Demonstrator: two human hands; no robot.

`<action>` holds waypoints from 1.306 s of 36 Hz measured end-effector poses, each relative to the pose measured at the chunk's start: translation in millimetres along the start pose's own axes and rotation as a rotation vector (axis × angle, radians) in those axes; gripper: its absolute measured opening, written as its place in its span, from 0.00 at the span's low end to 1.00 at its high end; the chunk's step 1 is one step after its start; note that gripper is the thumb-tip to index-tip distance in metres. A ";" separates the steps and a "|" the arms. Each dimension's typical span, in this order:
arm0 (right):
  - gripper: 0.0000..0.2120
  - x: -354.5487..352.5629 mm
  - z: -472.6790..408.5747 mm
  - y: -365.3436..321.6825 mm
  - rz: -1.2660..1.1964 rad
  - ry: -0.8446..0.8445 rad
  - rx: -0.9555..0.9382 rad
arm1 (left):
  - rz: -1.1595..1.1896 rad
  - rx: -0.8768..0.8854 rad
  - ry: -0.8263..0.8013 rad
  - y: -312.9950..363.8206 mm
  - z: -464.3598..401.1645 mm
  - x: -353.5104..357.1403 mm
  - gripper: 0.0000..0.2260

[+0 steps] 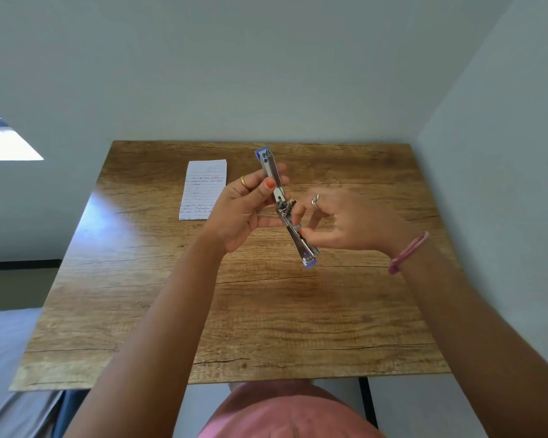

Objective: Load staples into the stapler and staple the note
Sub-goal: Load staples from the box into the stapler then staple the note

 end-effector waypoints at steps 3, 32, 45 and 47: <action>0.07 1.7 -1.2 -2.1 0.020 -0.025 -0.001 | -0.009 -0.005 -0.003 -0.7 -0.6 -1.1 0.13; 0.15 -14.6 4.8 -15.3 0.228 0.076 -0.157 | -0.007 0.003 -0.002 7.0 -9.2 -5.2 0.13; 0.17 -12.4 7.8 -25.6 0.323 0.082 -0.255 | -0.058 0.025 0.008 18.2 -10.7 -8.8 0.14; 0.19 -12.0 9.6 -24.8 0.310 0.084 -0.269 | -0.069 0.027 0.012 19.5 -11.1 -9.2 0.13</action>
Point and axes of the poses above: each hand's wrist, its own z-axis away from the middle knuckle, its own x-axis out of the palm, y = z × x, the point moved 8 cm from there along -z, towards the middle knuckle
